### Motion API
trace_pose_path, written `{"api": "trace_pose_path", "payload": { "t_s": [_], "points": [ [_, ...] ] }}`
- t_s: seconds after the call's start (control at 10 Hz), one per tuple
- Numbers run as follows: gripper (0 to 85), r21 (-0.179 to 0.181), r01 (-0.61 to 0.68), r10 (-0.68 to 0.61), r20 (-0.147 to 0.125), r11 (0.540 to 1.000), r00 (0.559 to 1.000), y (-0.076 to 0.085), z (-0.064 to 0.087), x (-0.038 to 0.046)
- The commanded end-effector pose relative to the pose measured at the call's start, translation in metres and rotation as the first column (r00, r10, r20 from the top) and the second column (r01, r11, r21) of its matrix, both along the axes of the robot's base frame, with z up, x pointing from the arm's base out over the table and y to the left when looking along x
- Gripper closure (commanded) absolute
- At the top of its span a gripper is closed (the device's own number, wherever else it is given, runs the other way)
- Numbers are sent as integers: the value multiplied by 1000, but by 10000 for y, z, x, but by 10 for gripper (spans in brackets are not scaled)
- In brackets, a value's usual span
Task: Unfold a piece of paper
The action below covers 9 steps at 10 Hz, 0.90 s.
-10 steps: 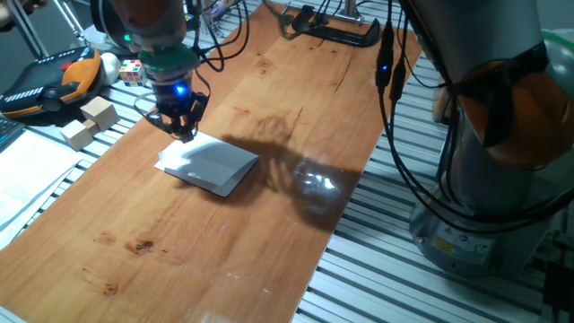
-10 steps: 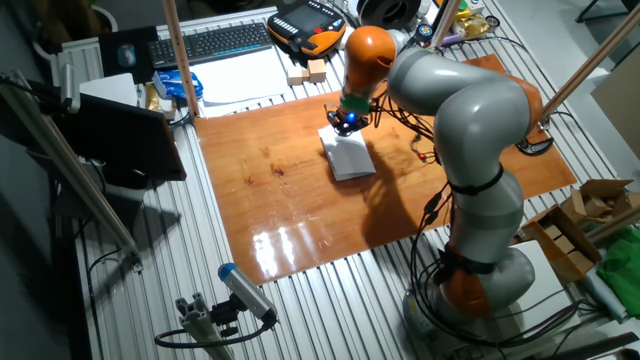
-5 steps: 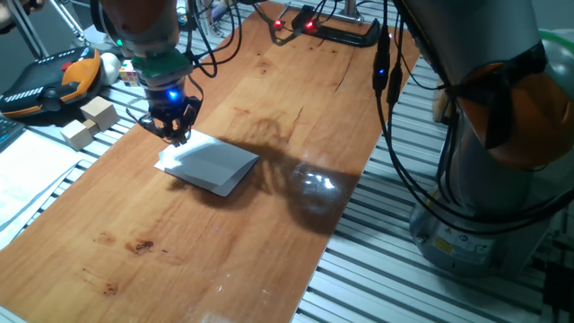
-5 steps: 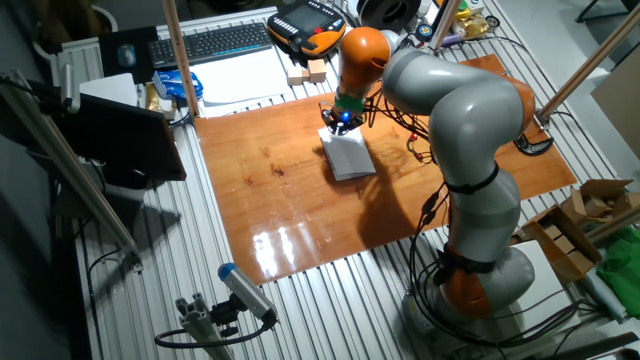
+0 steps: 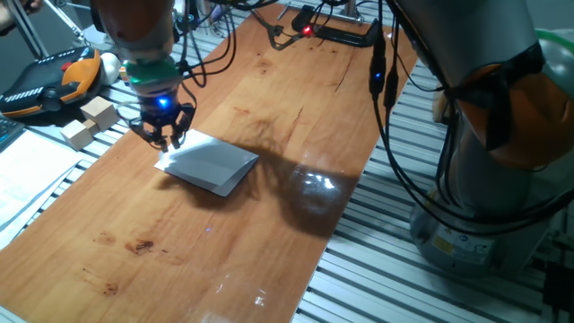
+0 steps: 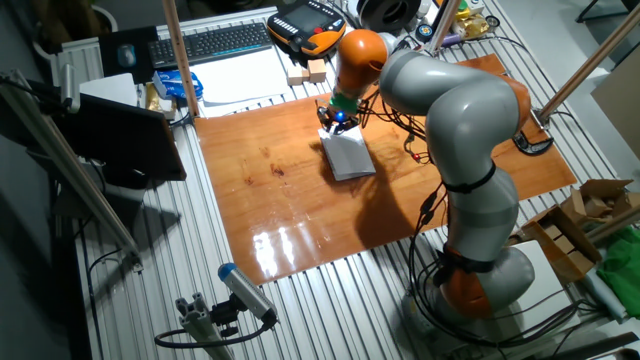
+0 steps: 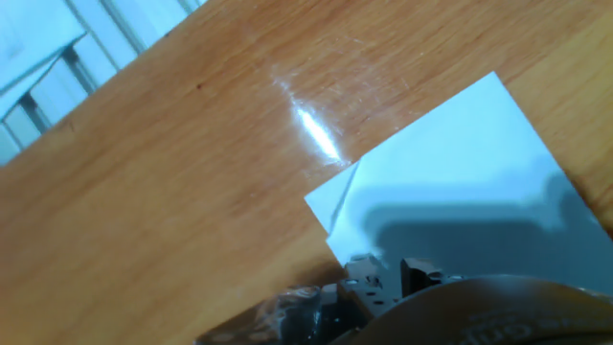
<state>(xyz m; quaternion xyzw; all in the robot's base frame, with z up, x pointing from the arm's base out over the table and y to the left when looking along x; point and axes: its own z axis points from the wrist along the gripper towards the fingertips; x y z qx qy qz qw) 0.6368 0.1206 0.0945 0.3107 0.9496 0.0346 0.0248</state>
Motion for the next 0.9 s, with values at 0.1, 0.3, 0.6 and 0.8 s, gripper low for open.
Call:
{"api": "trace_pose_path", "payload": {
  "t_s": [0.1, 0.3, 0.6, 0.8],
  "points": [
    [540, -8, 50, -50, 9, 999, 999, 32, -33, 37],
    [533, -9, 104, -104, 21, 995, 994, 58, -56, 78],
    [537, -22, 135, -134, 35, 991, 990, 79, -134, 137],
    [537, -23, 150, -149, 38, 988, 988, 71, -194, 170]
  ]
}}
